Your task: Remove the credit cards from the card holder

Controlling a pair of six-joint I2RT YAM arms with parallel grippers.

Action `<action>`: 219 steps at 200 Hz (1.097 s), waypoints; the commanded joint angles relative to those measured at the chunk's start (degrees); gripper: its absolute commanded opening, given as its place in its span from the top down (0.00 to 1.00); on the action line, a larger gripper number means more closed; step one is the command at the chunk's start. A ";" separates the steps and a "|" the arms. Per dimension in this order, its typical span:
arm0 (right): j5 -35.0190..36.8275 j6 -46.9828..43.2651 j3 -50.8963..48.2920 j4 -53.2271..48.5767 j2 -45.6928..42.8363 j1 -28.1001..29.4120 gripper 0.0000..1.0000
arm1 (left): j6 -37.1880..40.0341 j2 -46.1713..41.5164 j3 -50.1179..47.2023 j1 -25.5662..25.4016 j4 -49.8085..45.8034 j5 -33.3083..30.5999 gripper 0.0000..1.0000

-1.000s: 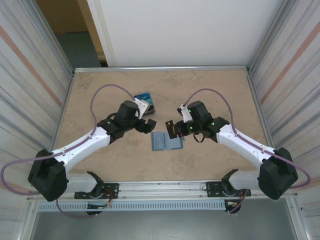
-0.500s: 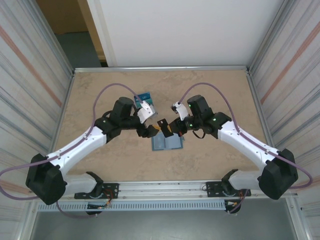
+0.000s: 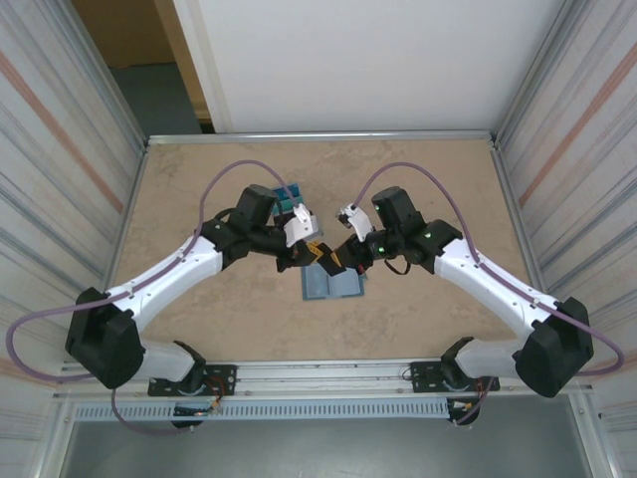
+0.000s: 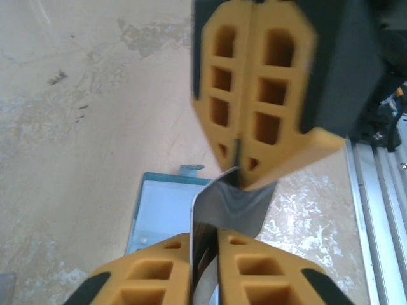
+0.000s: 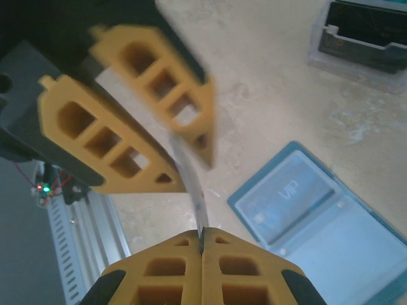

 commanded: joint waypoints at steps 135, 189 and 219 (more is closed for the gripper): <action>11.39 17.25 -15.87 20.13 -18.91 -3.94 0.38 | -22.73 -13.24 -11.69 -1.44 17.72 -23.37 1.00; 8.23 28.58 -23.10 36.84 -19.28 -3.97 0.23 | -39.58 -19.57 -19.28 -1.23 31.37 -18.79 1.00; 2.28 29.67 -22.36 42.09 -16.56 -3.94 0.19 | -46.73 -20.27 -21.89 -1.17 38.36 -14.50 1.00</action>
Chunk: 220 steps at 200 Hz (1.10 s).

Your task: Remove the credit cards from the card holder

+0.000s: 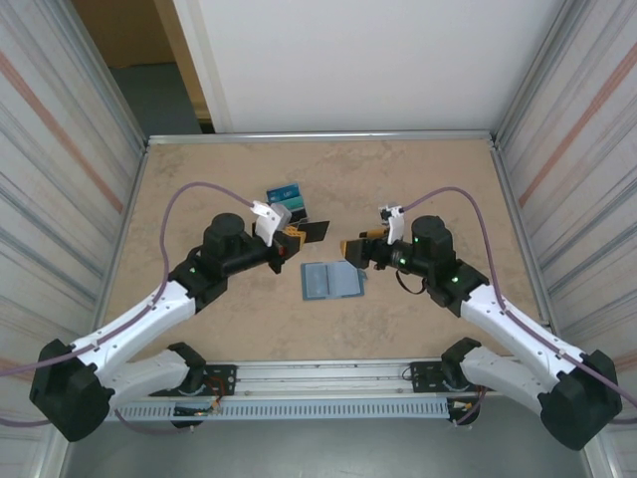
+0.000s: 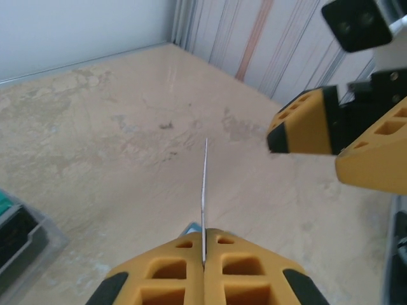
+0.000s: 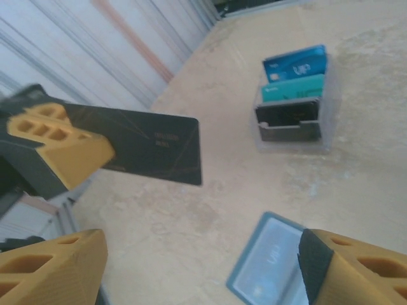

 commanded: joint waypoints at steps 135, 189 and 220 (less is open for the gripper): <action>-21.33 2.81 3.29 19.44 6.42 -0.24 0.49 | -10.89 -4.51 -3.19 0.28 13.42 14.79 1.00; -21.11 1.56 4.15 17.31 5.75 -0.14 0.95 | -8.48 -4.66 -1.95 0.26 9.25 13.76 0.74; -19.32 -2.97 6.08 9.03 3.97 0.20 1.00 | -1.61 -6.20 3.29 0.27 -3.41 8.46 0.21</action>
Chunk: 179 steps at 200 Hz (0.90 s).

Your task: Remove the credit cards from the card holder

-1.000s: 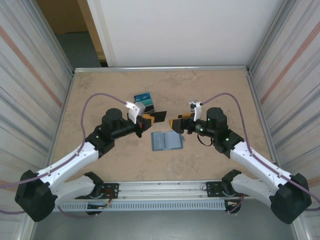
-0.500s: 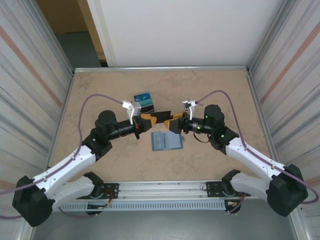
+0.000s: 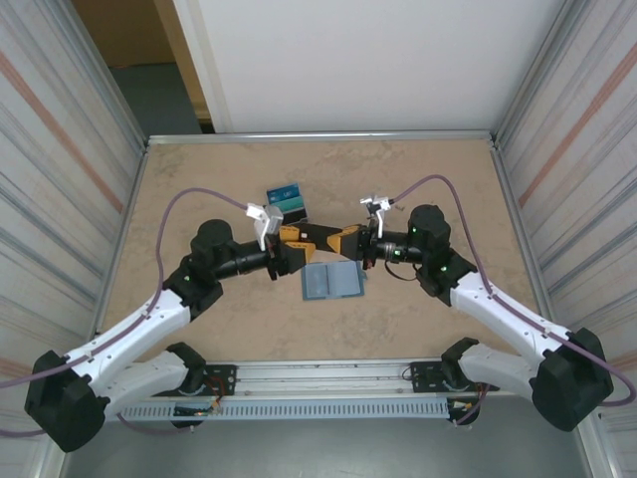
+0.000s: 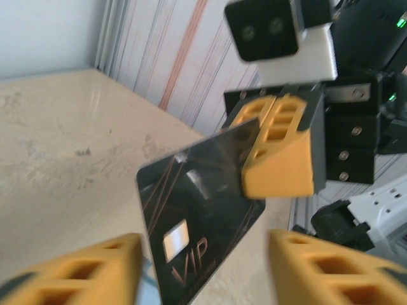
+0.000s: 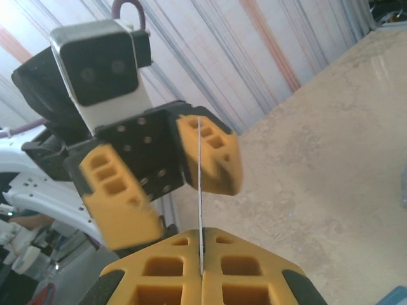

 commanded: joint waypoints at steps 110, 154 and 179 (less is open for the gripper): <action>2.07 -16.66 8.45 -27.13 -5.14 0.68 1.00 | 32.49 7.05 24.71 -0.07 -33.73 -2.37 0.01; -0.02 -18.98 9.85 -30.18 -4.24 0.76 1.00 | 42.39 13.91 31.46 -0.51 -42.50 3.93 0.16; -1.29 -19.70 10.41 -30.69 -2.33 0.79 1.00 | 45.88 17.39 34.16 -0.60 -45.32 7.47 0.26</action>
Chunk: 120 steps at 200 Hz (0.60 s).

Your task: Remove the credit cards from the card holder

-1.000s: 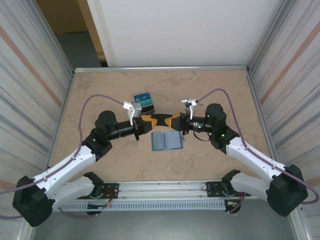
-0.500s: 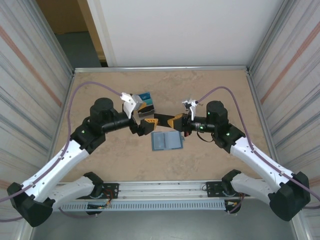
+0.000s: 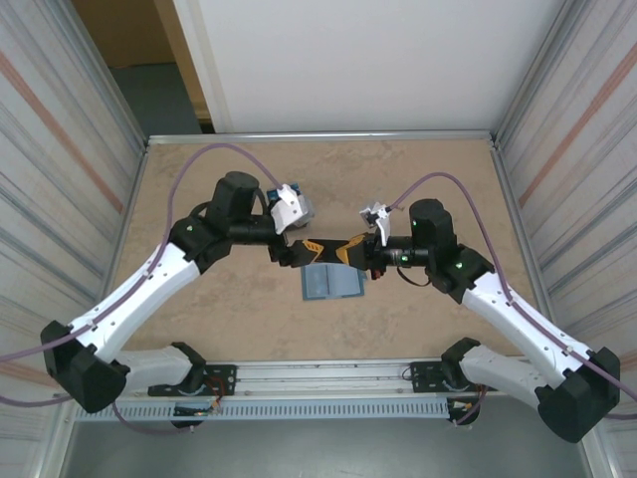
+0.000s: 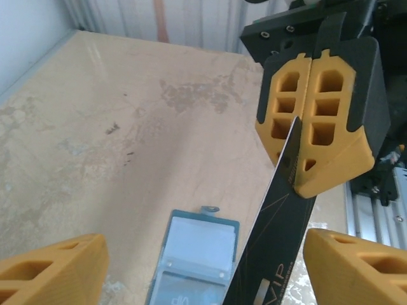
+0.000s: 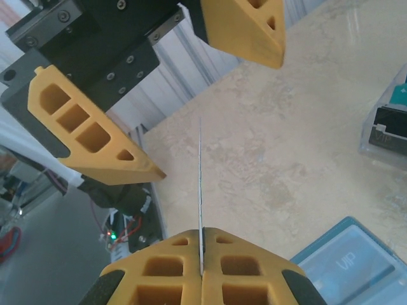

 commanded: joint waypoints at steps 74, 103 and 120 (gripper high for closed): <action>-3.50 -3.34 3.81 -2.31 4.20 0.42 1.00 | 14.45 8.77 8.24 -1.02 -11.44 10.65 0.65; -3.12 -3.35 3.84 -2.03 4.45 0.44 1.00 | 16.65 9.59 8.02 -1.43 -12.19 9.94 0.85; -1.84 -3.27 4.08 -2.28 4.63 0.39 1.00 | 17.62 10.02 7.90 -1.97 -12.24 8.39 0.99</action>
